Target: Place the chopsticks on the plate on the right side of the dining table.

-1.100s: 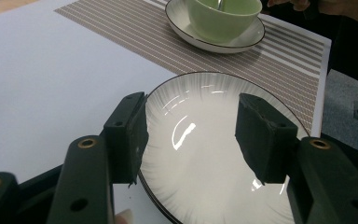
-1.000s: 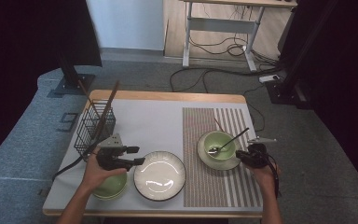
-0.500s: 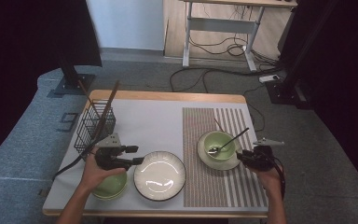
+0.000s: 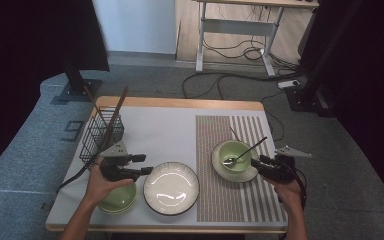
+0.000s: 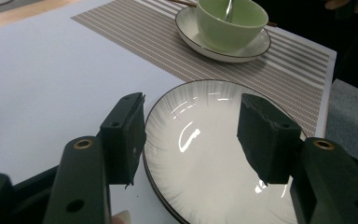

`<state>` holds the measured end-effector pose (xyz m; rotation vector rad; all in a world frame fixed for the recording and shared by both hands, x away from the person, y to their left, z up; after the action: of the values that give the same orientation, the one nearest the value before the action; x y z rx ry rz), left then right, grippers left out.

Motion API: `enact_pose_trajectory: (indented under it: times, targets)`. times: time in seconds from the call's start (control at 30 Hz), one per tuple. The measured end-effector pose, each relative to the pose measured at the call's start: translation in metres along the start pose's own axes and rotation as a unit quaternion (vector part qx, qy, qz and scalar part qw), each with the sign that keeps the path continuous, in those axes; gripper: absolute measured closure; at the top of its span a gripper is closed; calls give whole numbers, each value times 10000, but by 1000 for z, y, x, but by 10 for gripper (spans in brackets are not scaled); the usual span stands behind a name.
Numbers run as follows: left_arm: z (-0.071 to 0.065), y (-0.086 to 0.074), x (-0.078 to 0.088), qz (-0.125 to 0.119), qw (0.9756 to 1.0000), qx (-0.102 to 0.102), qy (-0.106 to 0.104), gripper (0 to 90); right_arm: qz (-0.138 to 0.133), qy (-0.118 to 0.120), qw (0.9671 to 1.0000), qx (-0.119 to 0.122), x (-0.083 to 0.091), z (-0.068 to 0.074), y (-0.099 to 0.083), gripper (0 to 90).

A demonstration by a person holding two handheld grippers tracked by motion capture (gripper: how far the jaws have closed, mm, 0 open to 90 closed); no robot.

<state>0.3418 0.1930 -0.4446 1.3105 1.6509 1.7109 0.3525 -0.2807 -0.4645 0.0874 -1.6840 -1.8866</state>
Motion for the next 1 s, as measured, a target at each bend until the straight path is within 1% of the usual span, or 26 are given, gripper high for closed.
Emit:
enact_pose_trajectory:
  times: [0.1, 0.3, 0.37, 0.4, 0.43, 0.53, 0.8, 0.9, 1.0]
  targets:
    - [1, 1, 2, -24, 10000, 44, 60, 405, -97, 95, 9999, -74, -1, 6, 4, 505]
    - [1, 4, 5, -122, 9997, 155, 123, 390, -121, 246, 9996, 0, -5, 21, 9, 484]
    - [2, 5, 6, -159, 9996, 167, 181, 385, -171, 375, 9991, -24, -7, 26, 11, 475]
    - [2, 5, 6, -159, 9996, 167, 181, 381, -171, 375, 9991, -24, -7, 26, 11, 475]
    - [3, 5, 7, -189, 9994, 168, 234, 376, -237, 526, 9983, -14, -9, 31, 12, 465]
    - [3, 6, 8, -224, 9993, 182, 256, 367, -249, 660, 9975, 31, -13, 38, 11, 450]
    - [4, 9, 13, -330, 9988, 232, 283, 342, -322, 815, 9959, 216, -23, 55, 11, 426]
    - [6, 11, 17, -392, 9984, 231, 335, 338, -318, 826, 9957, 253, -26, 59, 10, 416]
    - [8, 15, 24, -533, 9974, 181, 452, 346, -283, 838, 9958, 224, -28, 60, 8, 408]
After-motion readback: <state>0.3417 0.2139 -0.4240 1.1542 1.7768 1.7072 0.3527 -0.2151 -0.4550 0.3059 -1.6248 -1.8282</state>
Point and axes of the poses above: each handheld gripper's, and its own axes: x roughly backward along the jaws, y roughly out of its top, z roughly to its left, the point moved 3 cm from there along -x, roughly forward along the jaws, and after that the axes turned 13 degrees about -z, right-handed, at the moved point
